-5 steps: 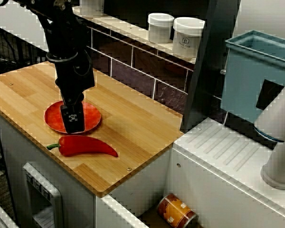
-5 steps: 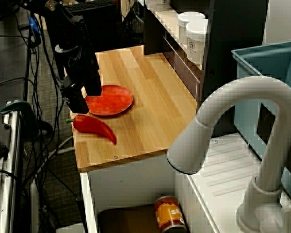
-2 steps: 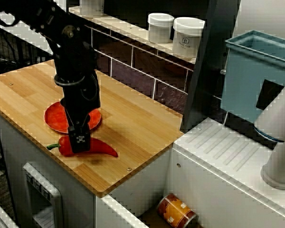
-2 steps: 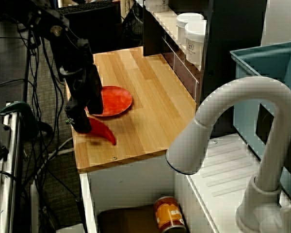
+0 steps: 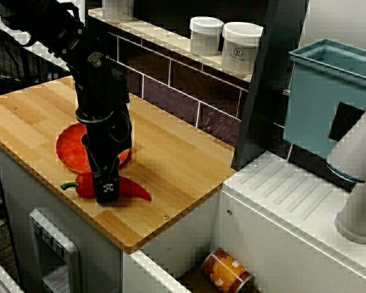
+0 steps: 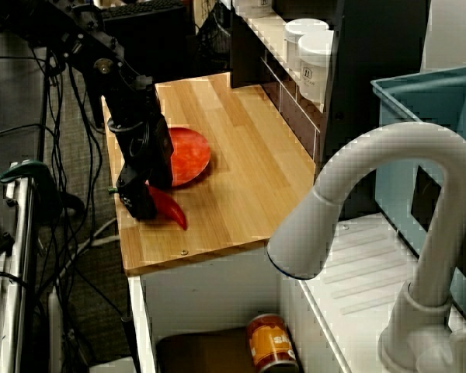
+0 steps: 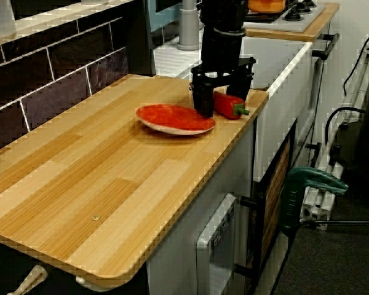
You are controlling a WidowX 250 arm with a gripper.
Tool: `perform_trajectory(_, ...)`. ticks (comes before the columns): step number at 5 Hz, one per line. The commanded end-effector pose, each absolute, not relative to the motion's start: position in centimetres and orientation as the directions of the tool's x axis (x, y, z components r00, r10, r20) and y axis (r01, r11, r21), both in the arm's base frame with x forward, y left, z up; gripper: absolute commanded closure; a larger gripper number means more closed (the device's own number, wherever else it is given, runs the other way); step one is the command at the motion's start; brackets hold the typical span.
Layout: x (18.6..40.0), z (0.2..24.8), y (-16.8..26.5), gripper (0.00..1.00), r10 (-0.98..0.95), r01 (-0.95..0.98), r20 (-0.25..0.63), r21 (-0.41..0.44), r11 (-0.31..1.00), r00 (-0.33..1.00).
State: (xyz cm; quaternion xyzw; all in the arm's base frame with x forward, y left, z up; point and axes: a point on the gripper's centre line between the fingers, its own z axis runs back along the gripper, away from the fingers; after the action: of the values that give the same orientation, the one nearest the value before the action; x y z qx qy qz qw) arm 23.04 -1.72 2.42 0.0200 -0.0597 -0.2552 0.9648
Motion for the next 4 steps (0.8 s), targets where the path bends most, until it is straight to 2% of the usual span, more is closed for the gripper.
perform_trajectory(1,24.1,6.2,-1.4,1.0,-0.437,0.44,0.155,0.014,0.898,0.886)
perform_trajectory(2,25.5,8.6,-1.1,1.0,-0.428,0.43,0.15,0.02,0.903,0.891)
perform_trajectory(4,26.4,14.5,0.6,1.0,-0.412,0.433,0.215,-0.059,0.9,0.885)
